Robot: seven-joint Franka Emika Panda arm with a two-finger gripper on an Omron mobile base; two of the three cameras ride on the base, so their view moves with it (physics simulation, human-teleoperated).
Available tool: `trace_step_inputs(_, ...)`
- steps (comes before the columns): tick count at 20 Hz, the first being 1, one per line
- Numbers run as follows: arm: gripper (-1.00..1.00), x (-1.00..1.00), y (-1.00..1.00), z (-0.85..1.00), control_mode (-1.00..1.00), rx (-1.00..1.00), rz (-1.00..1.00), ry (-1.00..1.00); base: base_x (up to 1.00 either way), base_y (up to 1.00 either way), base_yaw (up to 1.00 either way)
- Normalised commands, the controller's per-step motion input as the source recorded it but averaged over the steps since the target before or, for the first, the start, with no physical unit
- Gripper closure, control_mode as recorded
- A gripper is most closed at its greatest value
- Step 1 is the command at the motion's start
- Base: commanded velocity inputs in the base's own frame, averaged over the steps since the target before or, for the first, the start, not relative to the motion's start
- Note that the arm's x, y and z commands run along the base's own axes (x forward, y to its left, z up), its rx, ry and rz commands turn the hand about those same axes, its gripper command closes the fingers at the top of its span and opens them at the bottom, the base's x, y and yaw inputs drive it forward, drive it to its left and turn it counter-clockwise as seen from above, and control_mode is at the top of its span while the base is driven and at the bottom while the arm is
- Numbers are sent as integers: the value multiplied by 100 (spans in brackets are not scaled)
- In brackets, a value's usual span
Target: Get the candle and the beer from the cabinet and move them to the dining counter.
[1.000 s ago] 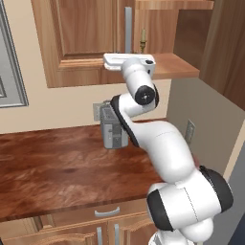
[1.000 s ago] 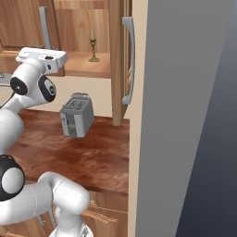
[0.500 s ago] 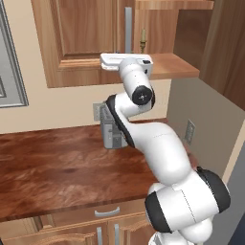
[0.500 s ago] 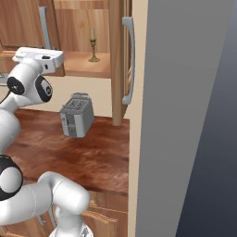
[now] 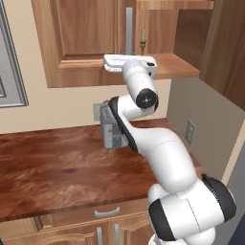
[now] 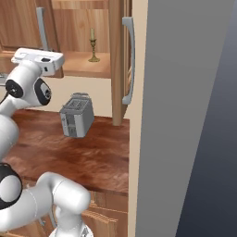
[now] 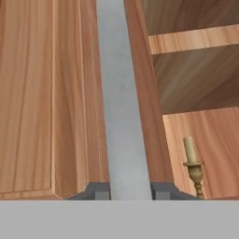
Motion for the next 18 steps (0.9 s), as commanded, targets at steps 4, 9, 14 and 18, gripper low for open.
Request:
trace_step_inputs(4,100,-49,8,3,-100,1,3,0,0,0,0)
trace_step_inputs(9,100,-48,18,11,-100,4,3,0,0,0,0)
trace_step_inputs(14,100,-55,36,11,-100,7,5,6,0,0,0)
trace_step_inputs(18,100,-61,42,7,-100,11,4,9,0,0,0)
